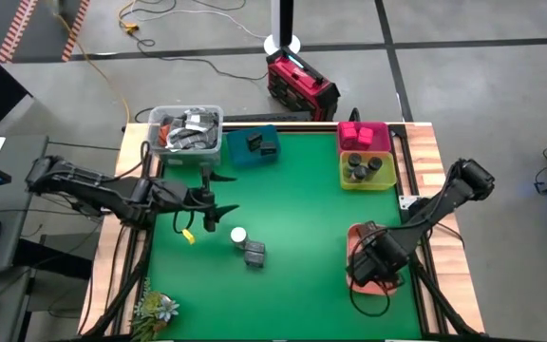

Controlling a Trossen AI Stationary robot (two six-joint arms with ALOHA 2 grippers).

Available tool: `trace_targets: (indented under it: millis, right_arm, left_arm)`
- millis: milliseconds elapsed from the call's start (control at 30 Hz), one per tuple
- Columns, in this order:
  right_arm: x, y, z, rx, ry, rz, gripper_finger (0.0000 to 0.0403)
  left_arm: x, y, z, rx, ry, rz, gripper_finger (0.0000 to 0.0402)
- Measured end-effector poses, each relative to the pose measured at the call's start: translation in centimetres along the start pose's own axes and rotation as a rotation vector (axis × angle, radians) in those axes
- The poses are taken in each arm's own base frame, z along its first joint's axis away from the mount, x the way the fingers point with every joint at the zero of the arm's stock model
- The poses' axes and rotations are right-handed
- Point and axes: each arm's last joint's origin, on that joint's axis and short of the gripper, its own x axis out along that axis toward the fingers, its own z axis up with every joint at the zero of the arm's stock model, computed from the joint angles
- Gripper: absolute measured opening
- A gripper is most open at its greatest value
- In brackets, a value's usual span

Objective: Sort spices by type
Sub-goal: Put the white seasoning into the orange bin

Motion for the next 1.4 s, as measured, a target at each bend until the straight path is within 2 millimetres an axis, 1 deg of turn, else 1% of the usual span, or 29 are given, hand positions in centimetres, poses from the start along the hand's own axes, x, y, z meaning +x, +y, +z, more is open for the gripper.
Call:
trace_targets:
  millis: [67, 233, 367, 500, 600, 767, 900, 1000, 1200, 1267, 1367, 1400]
  right_arm:
    - [0.5, -0.4, 0.0, -0.054, 0.012, -0.002, 0.0255]
    - [3.4, -1.1, -0.2, -0.185, 0.133, -0.019, 0.0255]
    - [5.0, -1.6, -0.6, -0.202, 0.195, -0.025, 0.0255]
    - [5.6, -1.7, -0.4, -0.259, 0.146, -0.021, 0.0255]
    - [6.3, -1.7, -0.5, -0.318, 0.153, -0.025, 0.0255]
    - [6.9, -1.8, -0.9, -0.370, 0.174, -0.023, 0.0255]
    - [7.6, -1.8, -0.6, -0.411, 0.128, -0.018, 0.0255]
    - [8.2, -1.8, -0.5, -0.424, 0.098, -0.016, 0.0255]
    - [8.8, -1.8, -0.3, -0.422, 0.058, -0.016, 0.0254]
    - [9.0, -1.8, -0.2, -0.411, 0.041, -0.016, 0.0246]
    - [9.1, -1.8, -0.3, -0.398, 0.040, -0.016, 0.0223]
    - [9.0, -1.8, -0.3, -0.397, 0.044, -0.015, 0.0222]
  left_arm:
    - [0.2, 0.4, -0.2, -0.015, 0.012, 0.019, 0.0336]
    - [0.4, 0.8, -0.4, -0.066, 0.025, 0.039, 0.0336]
    - [0.4, 0.8, -0.5, -0.077, 0.031, 0.036, 0.0336]
    - [0.4, 0.8, -0.6, -0.088, 0.035, 0.034, 0.0336]
    - [0.4, 0.7, -0.6, -0.088, 0.036, 0.034, 0.0336]
    - [0.4, 0.7, -0.6, -0.085, 0.037, 0.034, 0.0336]
    - [0.4, 0.7, -0.6, -0.066, 0.042, 0.031, 0.0336]
    - [0.4, 0.7, -0.6, -0.065, 0.043, 0.031, 0.0336]
    - [0.4, 0.6, -0.8, -0.059, 0.056, 0.025, 0.0336]
    - [0.4, 0.6, -0.8, -0.059, 0.055, 0.025, 0.0336]
    - [0.4, 0.6, -0.8, -0.059, 0.055, 0.025, 0.0336]
    - [0.4, 0.6, -0.8, -0.059, 0.055, 0.025, 0.0336]
